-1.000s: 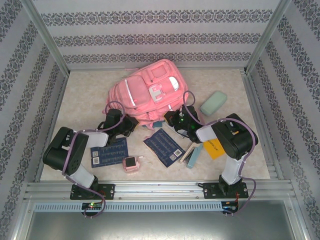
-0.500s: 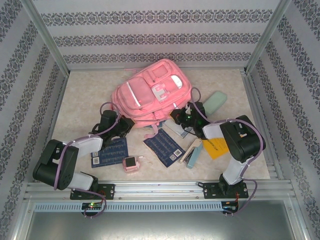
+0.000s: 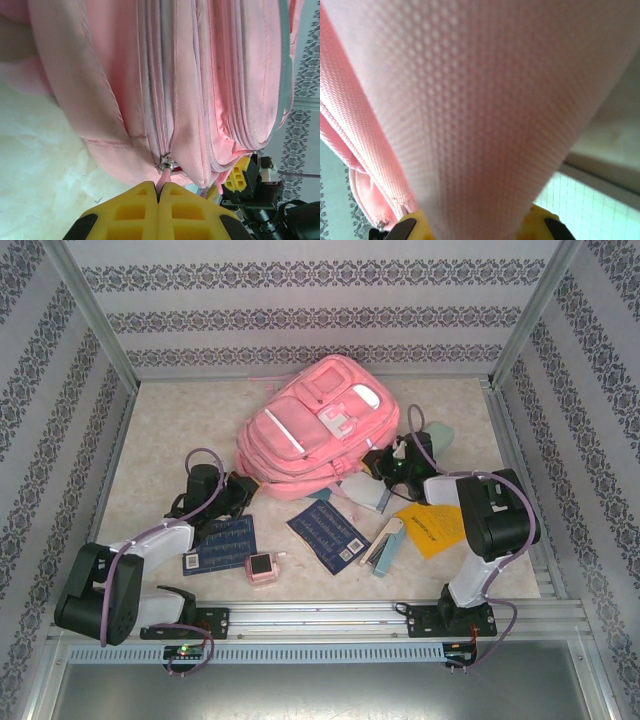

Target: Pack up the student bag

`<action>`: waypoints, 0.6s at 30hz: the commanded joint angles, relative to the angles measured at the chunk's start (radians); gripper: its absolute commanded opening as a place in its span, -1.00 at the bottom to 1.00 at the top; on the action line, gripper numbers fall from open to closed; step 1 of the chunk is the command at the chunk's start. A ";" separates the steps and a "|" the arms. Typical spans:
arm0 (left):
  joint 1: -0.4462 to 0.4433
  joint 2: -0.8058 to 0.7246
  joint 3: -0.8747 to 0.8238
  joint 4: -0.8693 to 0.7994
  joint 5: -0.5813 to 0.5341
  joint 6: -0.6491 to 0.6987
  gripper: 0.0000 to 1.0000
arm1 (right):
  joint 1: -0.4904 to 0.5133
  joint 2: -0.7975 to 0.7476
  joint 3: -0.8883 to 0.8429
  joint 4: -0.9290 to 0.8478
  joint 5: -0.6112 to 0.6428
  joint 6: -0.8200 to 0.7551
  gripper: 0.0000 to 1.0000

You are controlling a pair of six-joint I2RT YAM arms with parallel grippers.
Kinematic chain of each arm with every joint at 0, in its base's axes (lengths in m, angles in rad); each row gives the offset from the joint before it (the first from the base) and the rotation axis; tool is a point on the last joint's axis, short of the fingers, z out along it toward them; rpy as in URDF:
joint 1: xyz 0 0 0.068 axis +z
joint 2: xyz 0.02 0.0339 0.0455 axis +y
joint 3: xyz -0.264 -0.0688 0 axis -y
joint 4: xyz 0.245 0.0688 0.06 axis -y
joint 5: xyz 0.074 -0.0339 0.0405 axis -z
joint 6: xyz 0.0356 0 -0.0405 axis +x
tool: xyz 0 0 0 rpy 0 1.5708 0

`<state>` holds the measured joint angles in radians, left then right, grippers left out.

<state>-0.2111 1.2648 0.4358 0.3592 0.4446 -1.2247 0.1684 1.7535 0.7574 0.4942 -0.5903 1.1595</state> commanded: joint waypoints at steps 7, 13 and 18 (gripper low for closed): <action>0.027 -0.035 0.021 -0.037 0.035 -0.011 -1.00 | -0.063 -0.030 0.167 -0.175 0.112 -0.154 -1.00; -0.017 -0.067 0.116 -0.170 0.054 0.089 -1.00 | 0.025 -0.212 0.167 -0.452 0.254 -0.272 -0.29; -0.046 -0.085 0.162 -0.251 0.027 0.185 -1.00 | 0.146 -0.316 0.173 -0.575 0.308 -0.455 -0.12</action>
<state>-0.2409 1.1992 0.5602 0.1951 0.4877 -1.1328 0.2550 1.4750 0.9012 0.0200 -0.3439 0.8558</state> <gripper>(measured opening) 0.050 0.437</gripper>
